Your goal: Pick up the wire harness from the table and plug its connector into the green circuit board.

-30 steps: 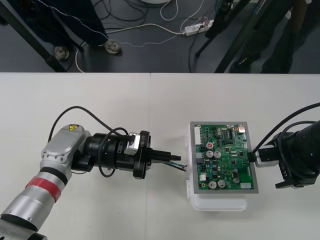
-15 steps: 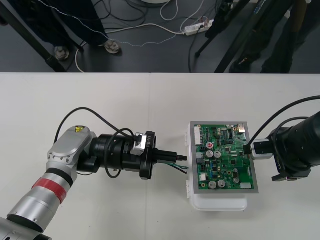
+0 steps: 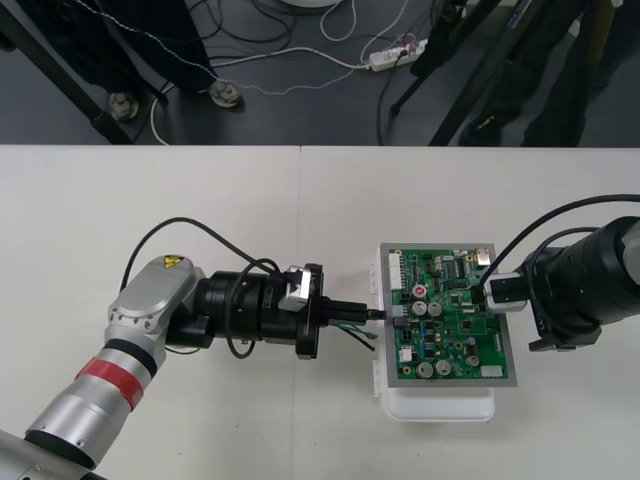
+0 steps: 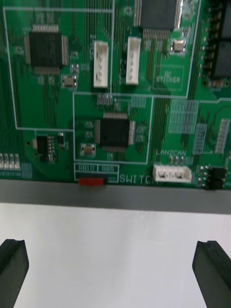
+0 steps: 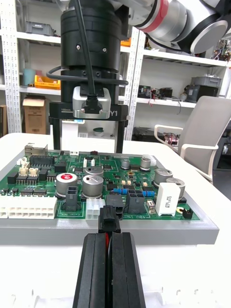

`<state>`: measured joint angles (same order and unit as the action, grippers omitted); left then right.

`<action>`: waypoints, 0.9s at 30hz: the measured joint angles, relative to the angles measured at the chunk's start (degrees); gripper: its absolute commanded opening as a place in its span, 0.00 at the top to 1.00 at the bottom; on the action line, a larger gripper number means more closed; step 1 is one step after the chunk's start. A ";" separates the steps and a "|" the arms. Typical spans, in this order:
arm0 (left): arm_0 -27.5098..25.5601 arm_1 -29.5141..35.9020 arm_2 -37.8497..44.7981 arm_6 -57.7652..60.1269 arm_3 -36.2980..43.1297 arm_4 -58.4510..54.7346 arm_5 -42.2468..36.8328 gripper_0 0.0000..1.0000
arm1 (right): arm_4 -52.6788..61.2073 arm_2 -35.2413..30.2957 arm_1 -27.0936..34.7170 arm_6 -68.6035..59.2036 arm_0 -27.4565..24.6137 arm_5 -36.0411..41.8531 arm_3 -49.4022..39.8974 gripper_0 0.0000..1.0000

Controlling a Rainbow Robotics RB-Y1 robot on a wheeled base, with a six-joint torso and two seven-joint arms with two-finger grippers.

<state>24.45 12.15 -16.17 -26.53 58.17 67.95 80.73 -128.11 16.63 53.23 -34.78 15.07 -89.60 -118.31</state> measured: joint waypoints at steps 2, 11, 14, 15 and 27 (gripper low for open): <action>0.00 0.00 -0.59 0.00 0.00 0.00 -0.50 1.00 | -0.27 0.19 -0.35 0.03 0.09 0.05 0.02 0.00; 0.00 -0.05 -1.79 0.00 0.00 0.00 -1.20 1.00 | -1.50 0.40 -1.23 2.92 0.12 1.01 0.02 0.00; 0.00 -0.06 -1.85 0.00 0.00 0.00 -1.26 1.00 | -2.79 0.40 -1.90 3.35 0.12 1.12 0.03 0.00; 0.00 -0.07 -1.85 0.00 0.00 0.00 -1.28 1.00 | -3.22 0.40 -2.16 3.35 0.12 1.13 0.03 0.00; 0.00 -0.29 -1.85 0.00 -0.04 -0.07 -1.42 1.00 | -7.01 0.41 -4.37 3.35 0.10 1.83 0.06 0.00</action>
<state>24.45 11.85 -18.02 -26.54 58.13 67.88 79.31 -135.12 17.04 48.86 -31.43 15.17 -87.78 -118.25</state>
